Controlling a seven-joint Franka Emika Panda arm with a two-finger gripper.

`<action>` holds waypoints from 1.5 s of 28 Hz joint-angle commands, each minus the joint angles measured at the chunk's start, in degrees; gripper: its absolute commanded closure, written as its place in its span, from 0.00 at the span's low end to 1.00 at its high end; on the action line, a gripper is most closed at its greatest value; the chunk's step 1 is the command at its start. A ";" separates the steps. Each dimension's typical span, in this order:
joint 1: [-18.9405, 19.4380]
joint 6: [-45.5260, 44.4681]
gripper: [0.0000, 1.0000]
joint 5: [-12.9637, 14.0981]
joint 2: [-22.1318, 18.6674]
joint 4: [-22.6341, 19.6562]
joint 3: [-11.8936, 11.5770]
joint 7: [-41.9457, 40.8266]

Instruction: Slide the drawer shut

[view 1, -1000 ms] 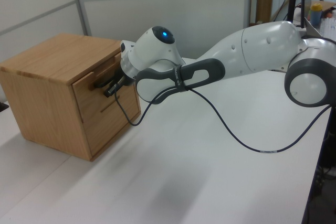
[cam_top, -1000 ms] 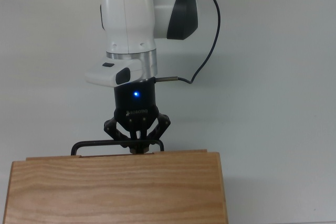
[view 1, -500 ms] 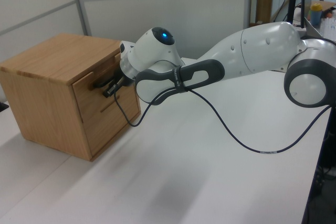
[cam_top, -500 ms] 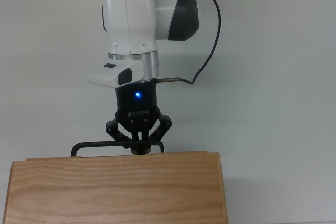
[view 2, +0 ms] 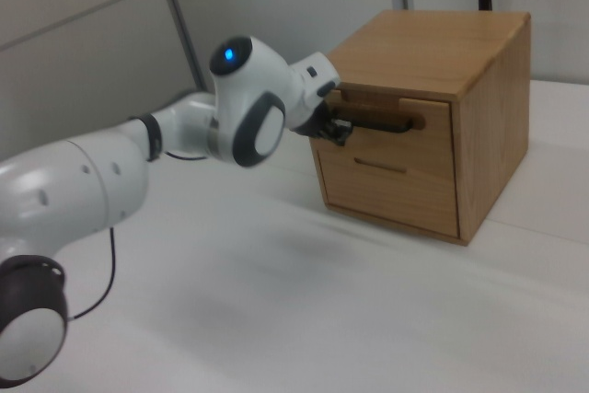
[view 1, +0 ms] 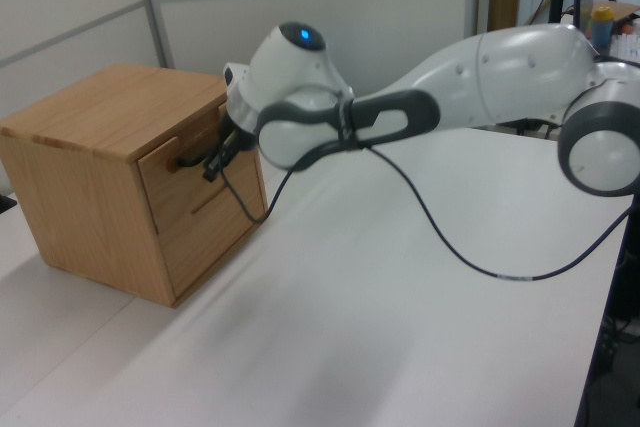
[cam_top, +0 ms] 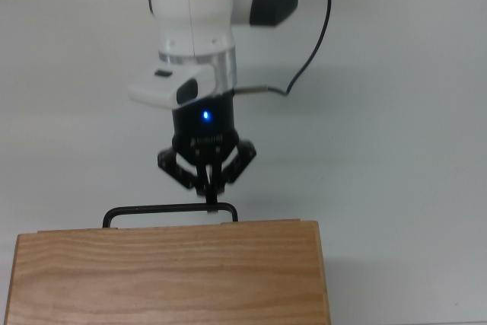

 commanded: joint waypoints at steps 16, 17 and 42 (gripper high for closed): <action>-0.19 -53.95 1.00 0.36 -19.68 0.43 -1.06 4.73; -0.27 -55.36 1.00 0.27 -19.95 0.52 -1.14 4.99; -0.80 -57.57 0.00 -2.02 -22.94 0.61 -2.72 11.94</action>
